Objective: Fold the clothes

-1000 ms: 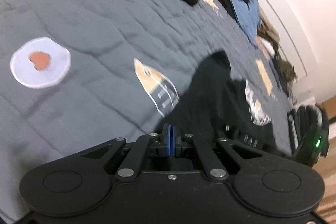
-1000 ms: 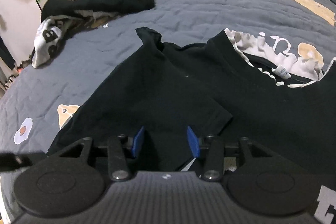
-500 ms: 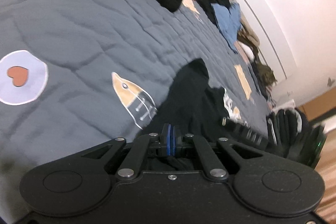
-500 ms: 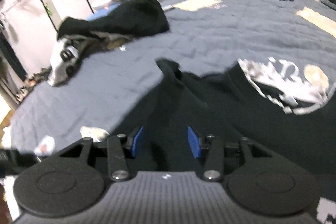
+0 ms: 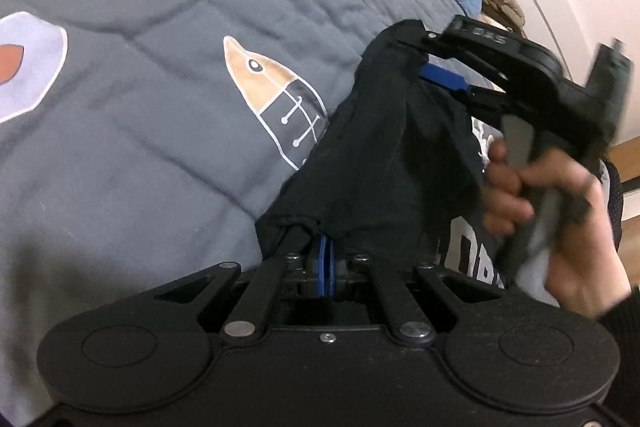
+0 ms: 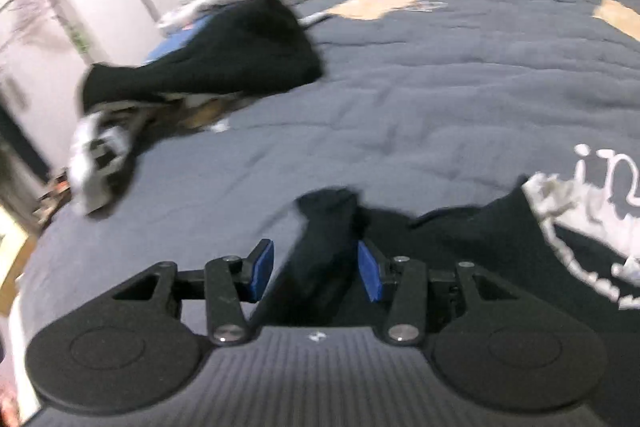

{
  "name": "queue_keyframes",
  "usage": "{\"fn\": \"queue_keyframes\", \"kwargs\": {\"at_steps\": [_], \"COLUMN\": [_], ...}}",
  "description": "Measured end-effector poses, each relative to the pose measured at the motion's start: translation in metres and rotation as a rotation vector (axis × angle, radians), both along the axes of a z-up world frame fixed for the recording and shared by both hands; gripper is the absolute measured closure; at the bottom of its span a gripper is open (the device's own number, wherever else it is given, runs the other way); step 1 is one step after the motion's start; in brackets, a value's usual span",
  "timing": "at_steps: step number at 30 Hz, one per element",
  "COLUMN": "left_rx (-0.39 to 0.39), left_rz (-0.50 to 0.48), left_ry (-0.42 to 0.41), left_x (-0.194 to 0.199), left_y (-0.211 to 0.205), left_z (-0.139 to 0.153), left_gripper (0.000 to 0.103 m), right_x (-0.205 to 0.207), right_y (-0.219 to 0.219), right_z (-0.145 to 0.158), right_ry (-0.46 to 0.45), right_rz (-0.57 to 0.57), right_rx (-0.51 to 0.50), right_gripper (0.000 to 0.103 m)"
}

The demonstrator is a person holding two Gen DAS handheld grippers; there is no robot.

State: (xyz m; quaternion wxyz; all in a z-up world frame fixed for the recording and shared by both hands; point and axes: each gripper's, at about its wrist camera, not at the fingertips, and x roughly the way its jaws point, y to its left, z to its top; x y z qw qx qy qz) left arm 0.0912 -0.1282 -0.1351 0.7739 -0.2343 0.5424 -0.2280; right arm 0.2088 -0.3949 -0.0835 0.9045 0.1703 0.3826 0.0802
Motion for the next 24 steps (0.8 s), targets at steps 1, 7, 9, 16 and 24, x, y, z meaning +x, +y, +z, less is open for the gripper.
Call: {"fn": "queue_keyframes", "kwargs": {"at_steps": [1, 7, 9, 16, 24], "left_rx": [0.009, 0.003, 0.005, 0.009, 0.013], "left_rz": [-0.005, -0.009, -0.01, -0.006, -0.01], "left_ry": [-0.008, -0.003, -0.005, -0.005, -0.011], "left_x": [-0.001, -0.003, -0.003, 0.0, -0.002], "left_y": [-0.001, 0.001, 0.0, -0.003, -0.003], "left_z": [0.001, 0.001, 0.003, 0.003, 0.004], "left_gripper": [0.1, 0.1, 0.1, 0.1, 0.1], "right_x": [-0.001, -0.005, -0.007, -0.009, 0.028], "right_y": [-0.001, -0.01, -0.012, -0.021, -0.034], "right_z": [0.002, 0.012, 0.015, 0.03, -0.028], "right_ry": [-0.008, -0.055, -0.071, -0.08, 0.075], "right_rz": [0.001, 0.01, 0.013, 0.114, 0.029], "right_rx": [0.003, 0.018, 0.023, 0.173, 0.399], "right_gripper": [0.057, 0.057, 0.057, 0.057, 0.058]}}
